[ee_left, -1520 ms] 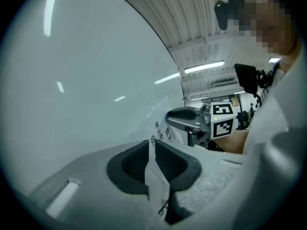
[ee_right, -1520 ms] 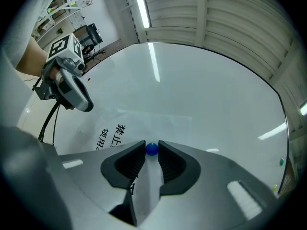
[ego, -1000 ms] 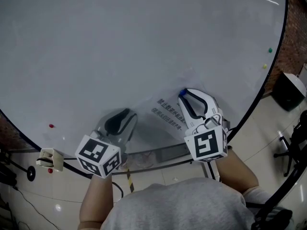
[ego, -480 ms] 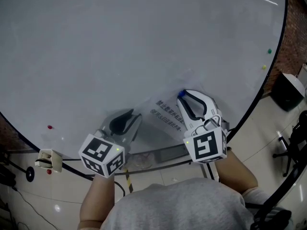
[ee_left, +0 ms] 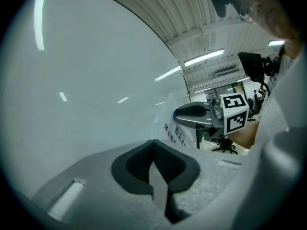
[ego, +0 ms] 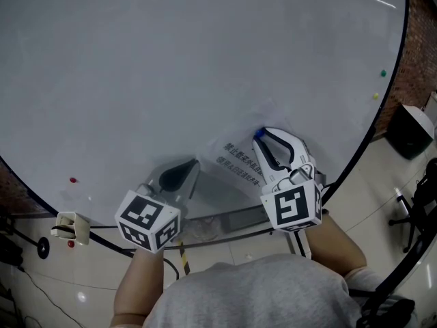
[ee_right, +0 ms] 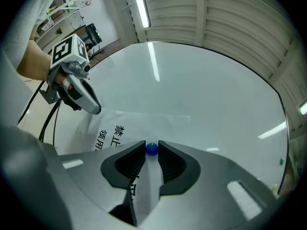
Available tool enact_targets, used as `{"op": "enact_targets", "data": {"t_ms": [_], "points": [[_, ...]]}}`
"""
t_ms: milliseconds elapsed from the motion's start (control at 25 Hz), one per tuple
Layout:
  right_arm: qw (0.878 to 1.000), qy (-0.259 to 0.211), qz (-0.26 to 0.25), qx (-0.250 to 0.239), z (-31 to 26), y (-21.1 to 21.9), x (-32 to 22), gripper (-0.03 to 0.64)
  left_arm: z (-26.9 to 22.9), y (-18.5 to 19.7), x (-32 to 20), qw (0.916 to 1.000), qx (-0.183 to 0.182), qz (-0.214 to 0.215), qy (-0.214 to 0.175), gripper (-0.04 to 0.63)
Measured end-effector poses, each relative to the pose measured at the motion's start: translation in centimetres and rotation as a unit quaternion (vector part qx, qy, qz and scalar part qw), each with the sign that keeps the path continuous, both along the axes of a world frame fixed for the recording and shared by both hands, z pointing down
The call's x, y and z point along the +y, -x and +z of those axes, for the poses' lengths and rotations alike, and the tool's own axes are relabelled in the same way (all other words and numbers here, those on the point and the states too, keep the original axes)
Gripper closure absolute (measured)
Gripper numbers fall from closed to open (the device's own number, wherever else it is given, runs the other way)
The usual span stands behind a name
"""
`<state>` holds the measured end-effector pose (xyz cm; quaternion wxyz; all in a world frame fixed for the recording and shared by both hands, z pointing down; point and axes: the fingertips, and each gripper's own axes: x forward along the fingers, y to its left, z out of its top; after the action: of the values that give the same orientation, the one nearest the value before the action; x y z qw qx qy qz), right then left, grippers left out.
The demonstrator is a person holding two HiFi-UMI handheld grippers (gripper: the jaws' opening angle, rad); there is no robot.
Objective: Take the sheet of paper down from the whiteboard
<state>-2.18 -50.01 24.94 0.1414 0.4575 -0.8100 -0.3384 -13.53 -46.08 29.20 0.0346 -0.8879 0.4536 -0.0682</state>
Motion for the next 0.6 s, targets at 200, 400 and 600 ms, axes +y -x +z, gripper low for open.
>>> {"op": "enact_targets", "data": {"t_ms": [200,400,600], "points": [[1.0,0.008,0.0,-0.003,-0.2,0.25,0.03,0.534,-0.11,0.21,0.22,0.9999,0.008,0.007,0.006,0.594],[1.0,0.011,-0.009,-0.005,-0.1,0.15,0.05,0.534,-0.33,0.36,0.49,0.9999,0.009,0.003,0.01,0.594],[1.0,0.013,-0.014,-0.006,-0.42,-0.38,0.25,0.534,-0.72,0.49,0.77,0.9998,0.007,-0.006,0.016,0.594]]}}
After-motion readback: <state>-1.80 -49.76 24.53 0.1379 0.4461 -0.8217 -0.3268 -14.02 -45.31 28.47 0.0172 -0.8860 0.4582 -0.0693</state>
